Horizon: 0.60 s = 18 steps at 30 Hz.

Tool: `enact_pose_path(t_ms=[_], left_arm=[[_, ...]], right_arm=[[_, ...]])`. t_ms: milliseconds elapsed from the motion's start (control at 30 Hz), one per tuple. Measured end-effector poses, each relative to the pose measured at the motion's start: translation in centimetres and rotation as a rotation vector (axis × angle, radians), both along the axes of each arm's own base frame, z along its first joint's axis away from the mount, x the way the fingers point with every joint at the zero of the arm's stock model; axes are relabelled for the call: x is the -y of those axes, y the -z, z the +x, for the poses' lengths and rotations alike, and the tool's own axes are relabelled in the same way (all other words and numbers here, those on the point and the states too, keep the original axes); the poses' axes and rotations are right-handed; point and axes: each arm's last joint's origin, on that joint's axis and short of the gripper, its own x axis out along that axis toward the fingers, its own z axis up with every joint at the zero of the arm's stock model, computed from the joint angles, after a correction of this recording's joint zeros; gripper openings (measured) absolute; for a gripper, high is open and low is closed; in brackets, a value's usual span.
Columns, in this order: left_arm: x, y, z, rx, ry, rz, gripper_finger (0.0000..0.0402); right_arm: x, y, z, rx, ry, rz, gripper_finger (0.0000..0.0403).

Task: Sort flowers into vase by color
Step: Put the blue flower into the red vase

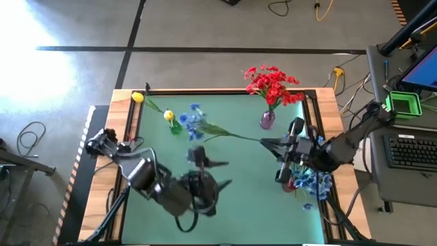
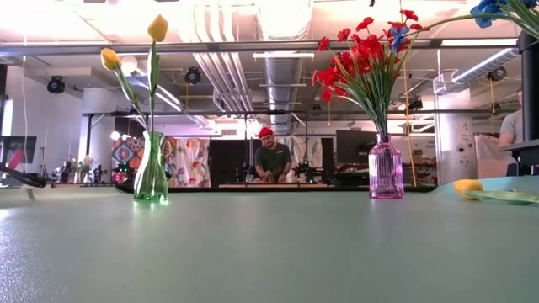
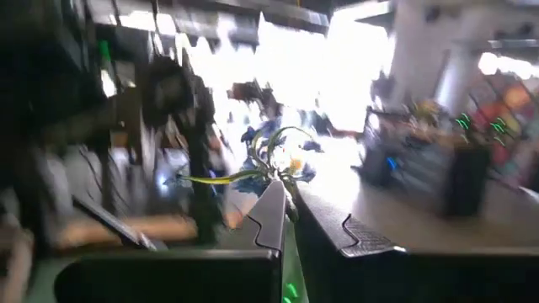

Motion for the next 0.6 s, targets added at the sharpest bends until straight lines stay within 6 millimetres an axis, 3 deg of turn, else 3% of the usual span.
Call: enact_pose_path(t_ms=[300, 467, 600], left_arm=[[3.0, 7.7, 2.8, 0.043, 0.264, 0.026, 0.0228], [3.2, 9.6, 3.5, 0.198, 0.293, 0.050, 0.0228], [1.7, 9.4, 3.9, 0.413, 0.217, 0.065, 0.0228]], right_arm=[[0.3, 2.2, -0.7, 0.298, -0.042, -0.044, 0.0012], [0.2, 2.6, -1.1, 0.417, -0.153, -0.035, 0.0012], [0.1, 2.9, -1.1, 0.434, -0.183, -0.043, 0.0012]])
